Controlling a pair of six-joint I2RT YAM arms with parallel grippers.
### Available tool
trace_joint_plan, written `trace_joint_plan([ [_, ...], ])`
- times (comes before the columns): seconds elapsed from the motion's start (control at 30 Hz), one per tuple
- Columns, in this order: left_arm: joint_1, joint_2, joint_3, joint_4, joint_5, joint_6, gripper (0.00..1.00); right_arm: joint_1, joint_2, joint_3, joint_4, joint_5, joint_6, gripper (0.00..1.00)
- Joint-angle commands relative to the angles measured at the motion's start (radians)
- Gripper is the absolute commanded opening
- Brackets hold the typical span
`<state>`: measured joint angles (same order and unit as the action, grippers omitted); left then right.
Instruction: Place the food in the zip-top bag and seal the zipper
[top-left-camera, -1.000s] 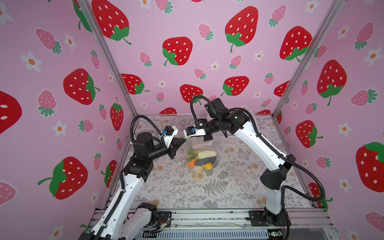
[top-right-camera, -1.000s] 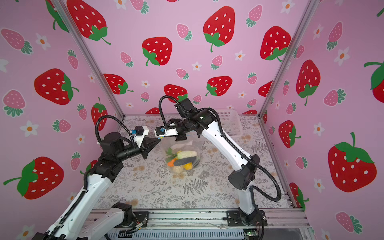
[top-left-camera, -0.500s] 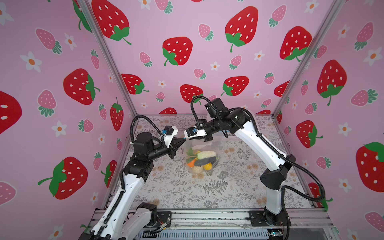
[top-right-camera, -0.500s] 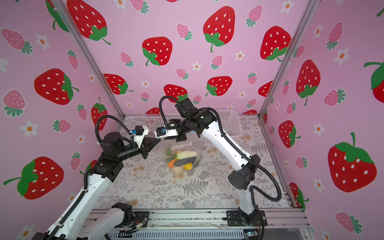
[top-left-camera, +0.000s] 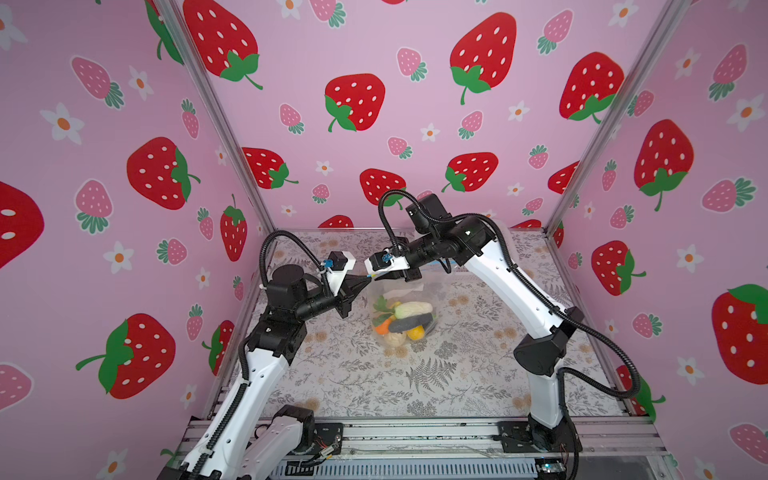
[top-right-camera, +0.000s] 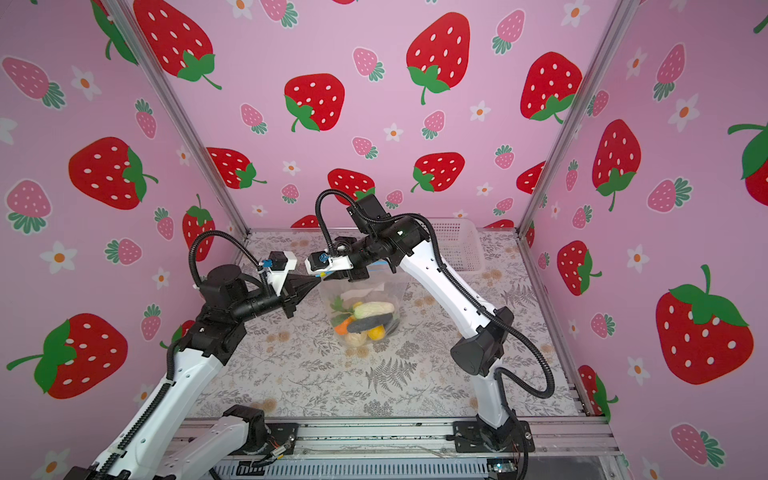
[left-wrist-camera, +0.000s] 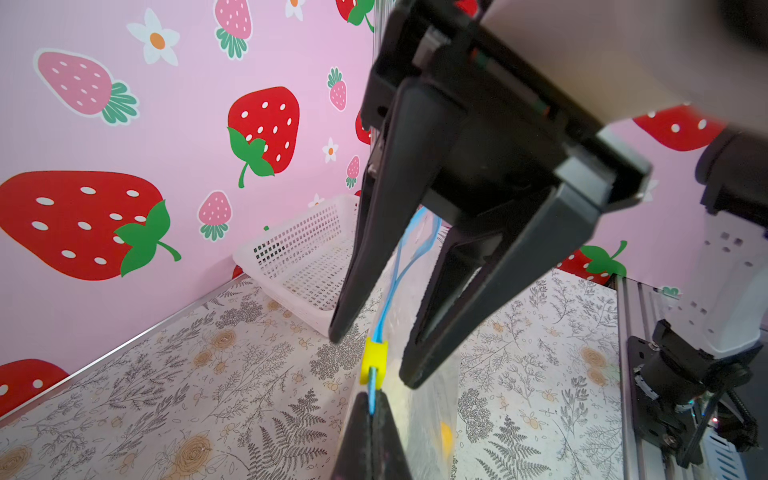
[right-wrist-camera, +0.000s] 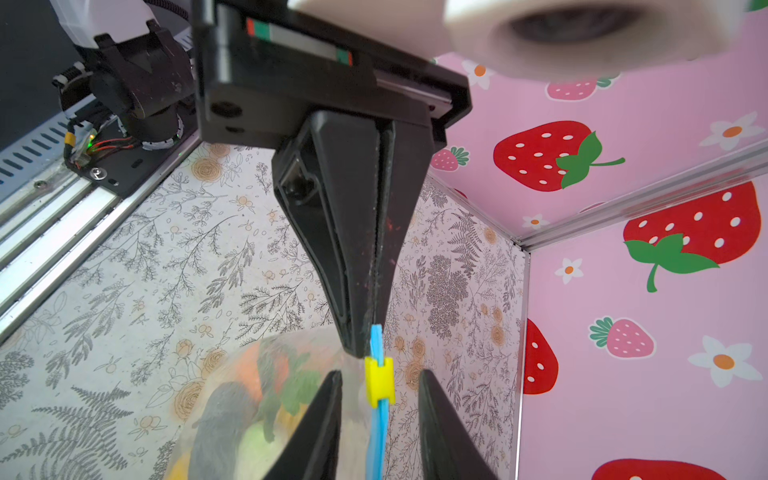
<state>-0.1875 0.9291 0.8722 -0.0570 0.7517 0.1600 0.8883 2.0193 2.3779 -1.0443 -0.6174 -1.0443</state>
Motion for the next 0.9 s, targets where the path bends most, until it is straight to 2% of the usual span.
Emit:
trace_joint_plan([
  [0.0, -0.004, -0.021, 0.014, 0.044, 0.008, 0.010, 0.00, 0.005, 0.007, 0.026, -0.035, -0.033, -0.003, 0.35],
  [0.13, -0.007, -0.024, 0.013, 0.044, 0.006, 0.010, 0.00, 0.005, 0.007, 0.026, -0.038, -0.038, -0.003, 0.31],
  [0.47, -0.009, -0.027, 0.010, 0.035, -0.003, 0.016, 0.00, 0.010, -0.002, 0.026, -0.037, -0.044, -0.006, 0.28],
  [0.6, -0.009, -0.029, 0.010, 0.033, -0.006, 0.018, 0.00, 0.012, -0.004, 0.026, -0.037, -0.043, -0.006, 0.29],
  [0.7, -0.010, -0.030, 0.009, 0.032, -0.006, 0.019, 0.00, 0.014, -0.006, 0.027, -0.035, -0.042, -0.008, 0.36],
  [0.87, -0.010, -0.035, 0.008, 0.031, -0.008, 0.021, 0.00, 0.014, -0.005, 0.027, -0.033, -0.039, -0.007, 0.36],
])
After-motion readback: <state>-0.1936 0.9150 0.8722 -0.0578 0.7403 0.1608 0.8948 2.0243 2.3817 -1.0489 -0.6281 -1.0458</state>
